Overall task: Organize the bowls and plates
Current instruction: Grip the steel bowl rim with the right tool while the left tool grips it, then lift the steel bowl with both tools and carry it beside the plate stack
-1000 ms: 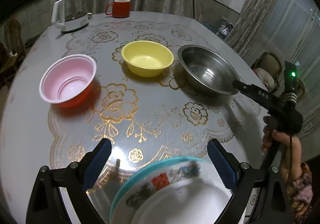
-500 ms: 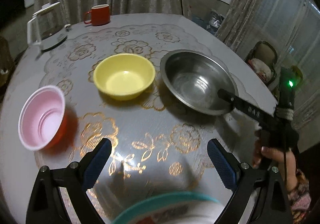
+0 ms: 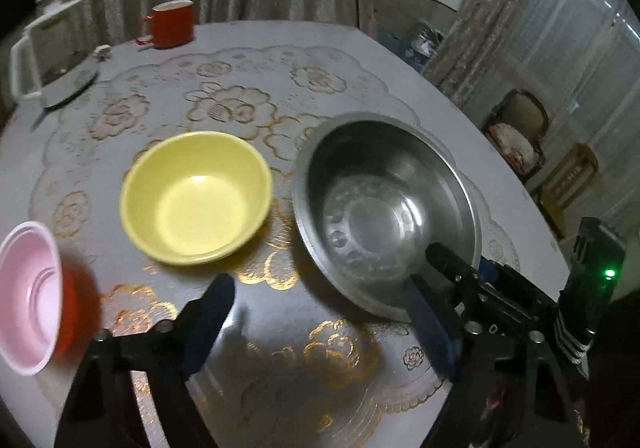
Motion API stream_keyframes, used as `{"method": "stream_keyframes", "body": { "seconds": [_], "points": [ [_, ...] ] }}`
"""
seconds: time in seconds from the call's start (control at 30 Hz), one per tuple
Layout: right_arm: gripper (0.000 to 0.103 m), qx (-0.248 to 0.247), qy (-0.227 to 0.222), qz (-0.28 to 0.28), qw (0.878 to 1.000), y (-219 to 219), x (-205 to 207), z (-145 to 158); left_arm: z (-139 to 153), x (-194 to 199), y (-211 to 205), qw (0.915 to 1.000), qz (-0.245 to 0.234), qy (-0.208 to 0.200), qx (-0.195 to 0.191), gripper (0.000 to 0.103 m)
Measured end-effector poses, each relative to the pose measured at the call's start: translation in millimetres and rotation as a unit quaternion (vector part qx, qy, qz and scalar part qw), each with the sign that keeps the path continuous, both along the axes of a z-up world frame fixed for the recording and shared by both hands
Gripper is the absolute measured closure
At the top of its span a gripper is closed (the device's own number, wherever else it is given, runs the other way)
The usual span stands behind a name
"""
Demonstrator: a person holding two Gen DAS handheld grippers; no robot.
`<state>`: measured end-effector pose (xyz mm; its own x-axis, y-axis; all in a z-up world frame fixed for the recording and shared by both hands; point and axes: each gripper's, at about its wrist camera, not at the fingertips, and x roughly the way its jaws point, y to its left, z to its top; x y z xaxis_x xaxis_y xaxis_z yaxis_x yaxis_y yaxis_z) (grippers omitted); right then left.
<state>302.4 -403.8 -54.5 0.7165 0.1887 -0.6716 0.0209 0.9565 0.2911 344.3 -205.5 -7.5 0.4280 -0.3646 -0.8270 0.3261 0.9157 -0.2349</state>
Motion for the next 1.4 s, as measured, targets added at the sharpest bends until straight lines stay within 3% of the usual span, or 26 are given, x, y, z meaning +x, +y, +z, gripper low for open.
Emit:
{"method": "stream_keyframes", "body": {
  "seconds": [0.1, 0.3, 0.43, 0.7, 1.07, 1.4],
  "points": [
    [0.067, 0.000, 0.000, 0.000, 1.000, 0.6, -0.6, 0.3, -8.6, 5.2, -8.9, 0.9998, -0.014, 0.016, 0.006, 0.037],
    [0.067, 0.009, 0.001, 0.002, 1.000, -0.8, 0.2, -0.8, -22.0, 19.8, -16.0, 0.9988, -0.025, 0.042, 0.001, 0.048],
    [0.067, 0.014, 0.002, 0.003, 1.000, -2.8, 1.3, -1.3, -24.4, 22.6, -18.5, 0.9986, -0.035, 0.041, -0.003, 0.050],
    [0.071, -0.007, 0.019, 0.005, 1.000, 4.4, 7.0, -4.0, -28.9, 19.7, -30.1, 0.9977, -0.057, 0.034, 0.016, 0.076],
    [0.076, 0.014, 0.013, -0.005, 1.000, -2.9, 0.2, -5.3, -24.3, 6.4, -26.2, 0.9979, -0.053, 0.037, 0.007, 0.076],
    [0.077, 0.036, 0.009, -0.027, 0.999, 1.5, -47.1, -4.9, -21.4, -24.9, -22.9, 0.9950, -0.090, 0.044, 0.005, 0.076]
  ]
}}
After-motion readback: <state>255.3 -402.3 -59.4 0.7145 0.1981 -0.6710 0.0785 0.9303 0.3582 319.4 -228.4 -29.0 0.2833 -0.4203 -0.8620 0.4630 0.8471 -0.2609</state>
